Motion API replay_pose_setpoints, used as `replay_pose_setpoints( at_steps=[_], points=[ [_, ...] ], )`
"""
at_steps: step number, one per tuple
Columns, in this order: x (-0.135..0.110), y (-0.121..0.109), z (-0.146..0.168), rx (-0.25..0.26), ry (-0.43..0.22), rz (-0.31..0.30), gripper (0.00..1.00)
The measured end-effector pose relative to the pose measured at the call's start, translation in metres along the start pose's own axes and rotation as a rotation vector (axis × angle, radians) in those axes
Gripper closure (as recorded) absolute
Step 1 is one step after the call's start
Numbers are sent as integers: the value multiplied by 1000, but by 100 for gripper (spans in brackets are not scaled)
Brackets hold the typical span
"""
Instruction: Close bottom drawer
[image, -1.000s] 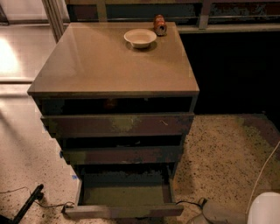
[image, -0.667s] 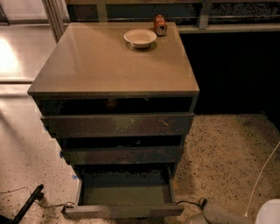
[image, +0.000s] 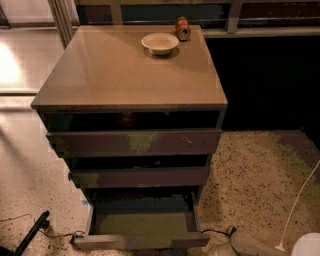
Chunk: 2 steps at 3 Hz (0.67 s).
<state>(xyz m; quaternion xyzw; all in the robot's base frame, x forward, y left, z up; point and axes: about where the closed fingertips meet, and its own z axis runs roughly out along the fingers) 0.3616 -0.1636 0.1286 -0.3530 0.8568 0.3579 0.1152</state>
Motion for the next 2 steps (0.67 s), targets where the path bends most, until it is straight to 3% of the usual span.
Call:
replay_pose_setpoints(
  at_steps=[1,2],
  points=[
    [-37,2,16,-22,-62,-62,100],
    [-67,5,32,-29,-69,-101,100]
  ],
)
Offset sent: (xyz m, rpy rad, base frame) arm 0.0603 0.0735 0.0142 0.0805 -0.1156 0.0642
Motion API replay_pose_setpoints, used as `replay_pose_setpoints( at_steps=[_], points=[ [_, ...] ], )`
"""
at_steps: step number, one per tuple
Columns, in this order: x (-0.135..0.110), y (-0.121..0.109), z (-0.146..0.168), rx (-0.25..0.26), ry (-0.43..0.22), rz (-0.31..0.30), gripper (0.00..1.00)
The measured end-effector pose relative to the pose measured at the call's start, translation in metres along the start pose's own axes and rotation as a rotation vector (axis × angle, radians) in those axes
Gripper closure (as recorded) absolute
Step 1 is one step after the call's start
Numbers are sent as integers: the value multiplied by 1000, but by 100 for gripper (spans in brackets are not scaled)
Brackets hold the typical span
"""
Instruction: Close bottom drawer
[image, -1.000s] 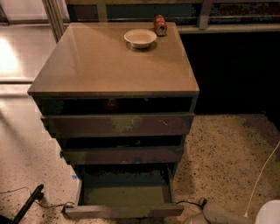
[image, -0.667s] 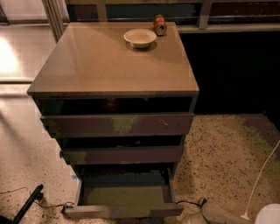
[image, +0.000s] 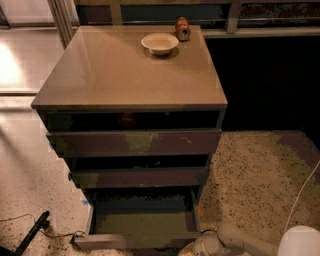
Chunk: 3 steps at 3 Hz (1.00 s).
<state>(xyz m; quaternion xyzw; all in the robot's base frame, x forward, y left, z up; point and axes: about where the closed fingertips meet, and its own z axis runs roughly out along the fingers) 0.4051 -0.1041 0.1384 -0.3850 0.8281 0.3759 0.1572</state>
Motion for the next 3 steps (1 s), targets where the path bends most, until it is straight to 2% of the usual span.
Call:
replay_pose_setpoints(
  at_steps=[1,3],
  points=[
    [-23,-7,15,32,-6,-22,100],
    [-26,-8,19,34,-30,-16,100]
  ],
)
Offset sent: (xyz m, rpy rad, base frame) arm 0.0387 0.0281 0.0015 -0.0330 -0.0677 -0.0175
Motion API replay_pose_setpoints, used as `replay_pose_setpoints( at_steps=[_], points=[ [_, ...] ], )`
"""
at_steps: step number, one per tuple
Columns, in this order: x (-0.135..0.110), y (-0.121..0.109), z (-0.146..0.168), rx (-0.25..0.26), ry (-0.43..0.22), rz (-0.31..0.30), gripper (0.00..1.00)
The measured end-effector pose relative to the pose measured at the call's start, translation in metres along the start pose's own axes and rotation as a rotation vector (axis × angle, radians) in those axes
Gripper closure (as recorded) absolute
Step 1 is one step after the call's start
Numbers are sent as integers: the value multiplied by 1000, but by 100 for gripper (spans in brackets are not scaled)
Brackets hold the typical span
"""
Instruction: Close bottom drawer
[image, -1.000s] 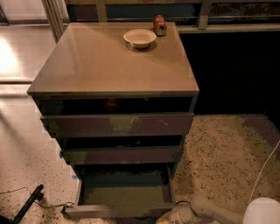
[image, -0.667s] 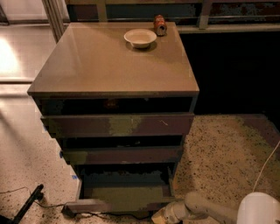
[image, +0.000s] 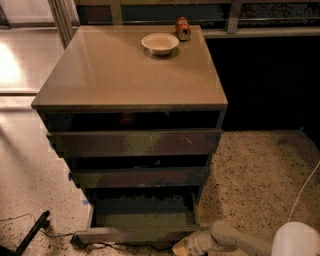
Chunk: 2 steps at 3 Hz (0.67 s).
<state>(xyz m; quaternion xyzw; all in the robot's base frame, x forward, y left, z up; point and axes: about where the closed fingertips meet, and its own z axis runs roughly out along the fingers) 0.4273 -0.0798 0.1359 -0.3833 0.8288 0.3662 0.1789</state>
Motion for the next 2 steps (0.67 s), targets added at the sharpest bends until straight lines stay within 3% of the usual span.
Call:
replay_pose_setpoints(
  at_steps=[2],
  points=[
    [-46,-10,26,29,-145,-18,100]
  ],
)
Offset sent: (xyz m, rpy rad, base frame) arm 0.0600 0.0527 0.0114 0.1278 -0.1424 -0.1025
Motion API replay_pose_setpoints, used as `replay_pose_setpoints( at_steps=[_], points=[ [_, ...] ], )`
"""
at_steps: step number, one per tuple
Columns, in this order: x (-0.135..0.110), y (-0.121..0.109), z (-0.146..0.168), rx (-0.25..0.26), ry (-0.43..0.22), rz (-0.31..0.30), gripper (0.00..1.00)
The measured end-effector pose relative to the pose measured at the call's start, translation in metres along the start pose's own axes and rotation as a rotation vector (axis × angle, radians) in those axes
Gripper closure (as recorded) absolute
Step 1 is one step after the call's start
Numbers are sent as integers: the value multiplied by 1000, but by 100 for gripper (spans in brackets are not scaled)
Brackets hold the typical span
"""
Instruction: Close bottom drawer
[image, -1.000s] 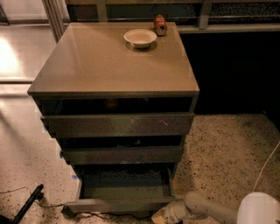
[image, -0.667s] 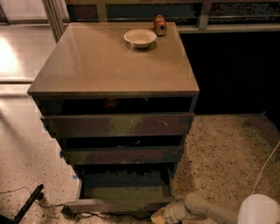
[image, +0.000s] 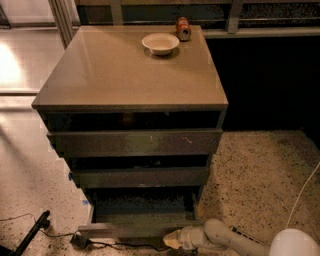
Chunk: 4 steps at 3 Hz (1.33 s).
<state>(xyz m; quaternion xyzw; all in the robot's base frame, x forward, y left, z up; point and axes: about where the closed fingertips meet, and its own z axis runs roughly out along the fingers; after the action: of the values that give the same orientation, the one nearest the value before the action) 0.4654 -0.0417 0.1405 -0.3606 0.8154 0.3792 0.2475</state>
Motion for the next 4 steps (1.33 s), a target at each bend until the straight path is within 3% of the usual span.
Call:
replay_pose_setpoints(
  at_steps=[2,4],
  points=[
    [-20,-6,13,12,-51,-16,100],
    [-32,-12,17,27,-35,-22,100]
  ],
)
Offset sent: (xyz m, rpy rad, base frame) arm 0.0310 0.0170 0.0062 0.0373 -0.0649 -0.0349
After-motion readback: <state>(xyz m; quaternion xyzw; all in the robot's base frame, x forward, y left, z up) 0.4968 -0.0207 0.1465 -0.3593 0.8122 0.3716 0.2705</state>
